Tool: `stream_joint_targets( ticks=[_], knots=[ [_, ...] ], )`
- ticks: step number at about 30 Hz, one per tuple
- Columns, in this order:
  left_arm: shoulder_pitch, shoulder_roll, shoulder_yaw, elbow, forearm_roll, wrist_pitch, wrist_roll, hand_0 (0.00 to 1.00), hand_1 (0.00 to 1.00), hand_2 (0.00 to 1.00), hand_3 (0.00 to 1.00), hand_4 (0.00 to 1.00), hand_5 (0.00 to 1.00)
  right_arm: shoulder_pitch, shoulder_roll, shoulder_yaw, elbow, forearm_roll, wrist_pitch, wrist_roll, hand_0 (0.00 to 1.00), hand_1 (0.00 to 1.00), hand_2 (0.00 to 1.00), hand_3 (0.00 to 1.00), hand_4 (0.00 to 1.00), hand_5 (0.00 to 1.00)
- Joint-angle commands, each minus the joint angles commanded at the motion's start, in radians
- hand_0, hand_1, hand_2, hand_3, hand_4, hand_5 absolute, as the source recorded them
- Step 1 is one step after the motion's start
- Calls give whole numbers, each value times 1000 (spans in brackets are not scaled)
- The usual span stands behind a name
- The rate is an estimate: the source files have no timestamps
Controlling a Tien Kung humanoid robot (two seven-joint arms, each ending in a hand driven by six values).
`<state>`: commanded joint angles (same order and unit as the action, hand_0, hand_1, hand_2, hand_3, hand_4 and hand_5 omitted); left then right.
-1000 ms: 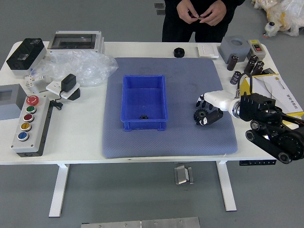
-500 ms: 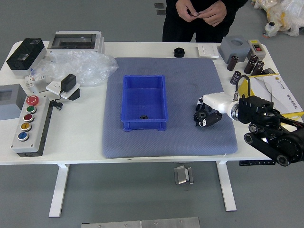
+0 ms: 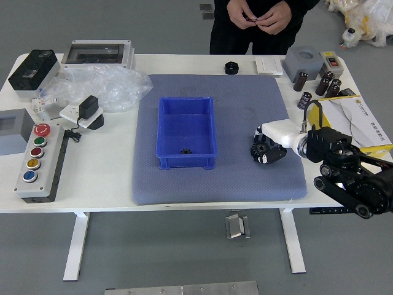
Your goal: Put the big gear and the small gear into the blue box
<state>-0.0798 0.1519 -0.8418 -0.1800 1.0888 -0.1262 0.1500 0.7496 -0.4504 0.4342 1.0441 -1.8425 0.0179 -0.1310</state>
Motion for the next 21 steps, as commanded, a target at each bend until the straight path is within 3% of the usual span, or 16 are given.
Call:
stream_joint_targets(
  ticks=[1,2,9,21],
  knots=[
    [0,0,0,0,0,0,0,858,828,812,832,698,303,-1,0,1,0,-2,-7,1,542,462,552,644,680,233],
    [0,0,1,0,0,0,0,858,828,812,832,698,303,-1,1,2,0,-5,-15,1,580,450,533,640,596,191],
    [0,1,0,0,2,0,0,858,827,812,832,698,303,-3,2,4,2,-12,-45,6,585,443,521,633,572,187],
    [2,2,0,0,3,0,1,858,827,812,832,698,302,5,-11,15,11,-5,-47,11,586,442,515,623,550,179]
  ],
)
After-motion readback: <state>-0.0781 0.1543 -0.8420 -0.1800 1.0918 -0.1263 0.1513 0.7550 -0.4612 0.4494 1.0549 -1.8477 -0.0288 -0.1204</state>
